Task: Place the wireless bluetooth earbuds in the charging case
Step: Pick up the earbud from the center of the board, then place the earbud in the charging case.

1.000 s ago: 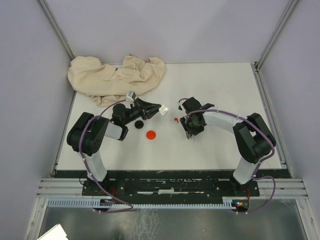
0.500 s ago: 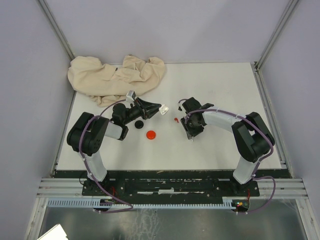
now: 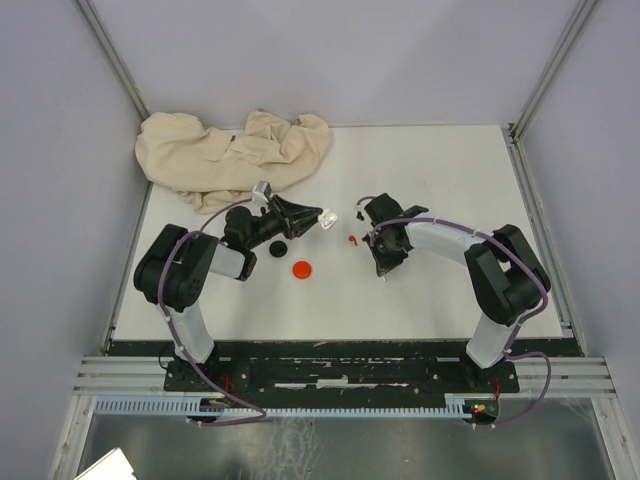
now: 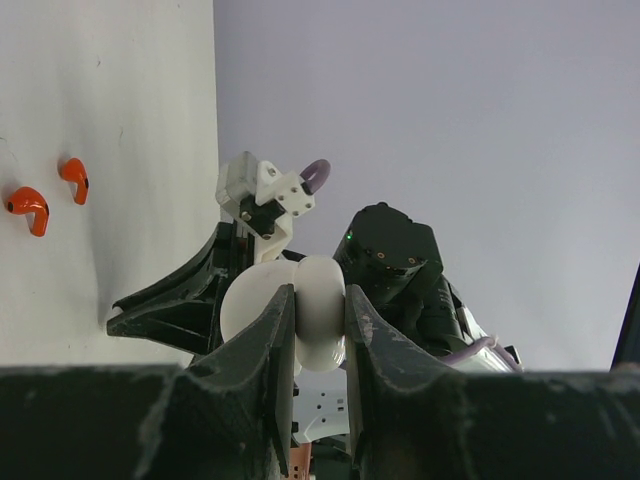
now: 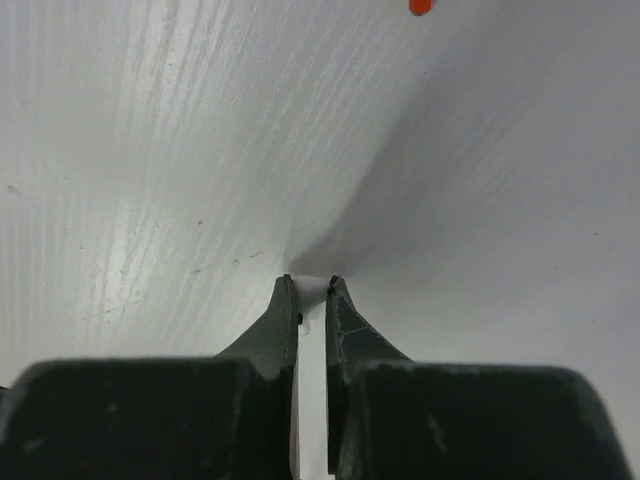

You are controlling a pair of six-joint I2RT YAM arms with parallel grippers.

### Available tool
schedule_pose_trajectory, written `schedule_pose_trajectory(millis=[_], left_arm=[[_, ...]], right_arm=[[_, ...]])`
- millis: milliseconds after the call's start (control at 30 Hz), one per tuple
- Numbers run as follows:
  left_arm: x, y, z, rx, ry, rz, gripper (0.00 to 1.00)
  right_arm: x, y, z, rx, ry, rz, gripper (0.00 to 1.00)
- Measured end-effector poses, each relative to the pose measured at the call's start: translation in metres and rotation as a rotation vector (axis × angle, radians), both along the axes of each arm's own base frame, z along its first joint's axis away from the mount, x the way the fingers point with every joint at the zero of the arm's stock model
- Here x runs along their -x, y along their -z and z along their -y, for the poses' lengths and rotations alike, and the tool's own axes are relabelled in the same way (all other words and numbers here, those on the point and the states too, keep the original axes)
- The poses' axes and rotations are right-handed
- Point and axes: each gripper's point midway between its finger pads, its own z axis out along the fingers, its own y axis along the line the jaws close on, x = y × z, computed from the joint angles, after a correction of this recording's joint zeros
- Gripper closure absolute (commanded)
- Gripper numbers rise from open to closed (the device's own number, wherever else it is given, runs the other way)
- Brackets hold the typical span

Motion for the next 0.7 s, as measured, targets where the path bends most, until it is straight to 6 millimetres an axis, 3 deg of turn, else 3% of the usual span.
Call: schedule_pose_trajectory(millis=[100,167,400,500,700], left_arm=[[0.000,0.000,0.000,0.000,0.000,0.001,0.97],[0.000,0.000,0.000,0.000,0.000,0.001,0.97],[0.003,-0.002,0.002,0.005,0.007,0.013,0.97],[0.006,-0.006,0.006,0.012,0.019,0.030,0.97],[0.013,-0.008,0.013,0.018,0.039,0.043,0.97]], right_arm=[[-0.009,-0.011,-0.002,-0.017,0.006,0.058,0.99],[-0.022,-0.033,-0.009,-0.067,0.010,0.147,0.99],[-0.070,-0.166,-0.039,-0.392,0.020,0.654,0.99],[-0.078,-0.207,-0.045,-0.519,0.015,0.842,0.99],[-0.090,-0.211,-0.062,-0.594,-0.030,0.924,0.99]])
